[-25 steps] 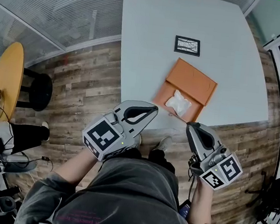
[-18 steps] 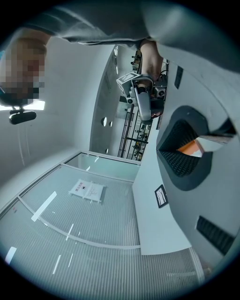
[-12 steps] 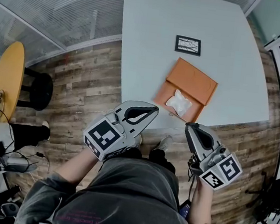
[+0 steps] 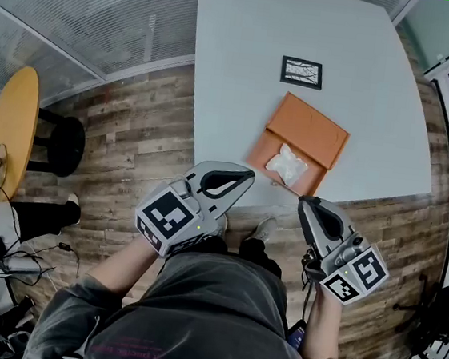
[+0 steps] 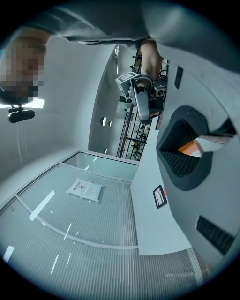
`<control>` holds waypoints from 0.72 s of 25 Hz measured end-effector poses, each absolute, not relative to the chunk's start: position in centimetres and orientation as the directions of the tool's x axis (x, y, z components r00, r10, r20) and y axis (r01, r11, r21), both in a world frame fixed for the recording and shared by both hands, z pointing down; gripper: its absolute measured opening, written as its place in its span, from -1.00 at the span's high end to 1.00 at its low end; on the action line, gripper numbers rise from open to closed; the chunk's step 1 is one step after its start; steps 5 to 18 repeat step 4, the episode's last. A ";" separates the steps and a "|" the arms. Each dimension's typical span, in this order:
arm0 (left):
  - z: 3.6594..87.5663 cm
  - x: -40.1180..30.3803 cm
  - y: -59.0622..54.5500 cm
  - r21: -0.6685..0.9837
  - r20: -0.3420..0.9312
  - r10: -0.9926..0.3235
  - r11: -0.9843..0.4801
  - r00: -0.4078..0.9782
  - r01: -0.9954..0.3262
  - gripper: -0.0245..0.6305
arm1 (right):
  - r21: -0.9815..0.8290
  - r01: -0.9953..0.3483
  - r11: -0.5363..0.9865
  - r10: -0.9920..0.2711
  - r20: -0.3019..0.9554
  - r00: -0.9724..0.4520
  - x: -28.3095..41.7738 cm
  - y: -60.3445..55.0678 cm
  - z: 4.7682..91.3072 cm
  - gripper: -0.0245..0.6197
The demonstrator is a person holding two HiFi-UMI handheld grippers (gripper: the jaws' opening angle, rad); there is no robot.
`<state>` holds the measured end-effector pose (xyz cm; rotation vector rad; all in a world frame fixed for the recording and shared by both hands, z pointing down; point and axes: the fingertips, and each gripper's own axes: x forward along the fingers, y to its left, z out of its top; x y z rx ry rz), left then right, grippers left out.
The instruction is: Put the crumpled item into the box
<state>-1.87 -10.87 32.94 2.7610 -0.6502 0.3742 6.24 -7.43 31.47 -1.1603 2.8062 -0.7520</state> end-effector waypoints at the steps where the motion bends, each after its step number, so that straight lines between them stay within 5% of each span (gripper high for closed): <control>1: 33.0 -1.9 -10.9 0.209 0.311 -0.393 -0.860 0.865 -0.466 0.89 | -0.436 -0.662 0.609 -0.669 0.166 -0.725 6.3 -7.5 31.5 0.92; 18: 33.2 -1.8 -11.0 0.210 0.314 -0.393 -0.859 0.864 -0.467 0.89 | -0.436 -0.662 0.609 -0.668 0.168 -0.725 6.3 -7.6 31.6 0.92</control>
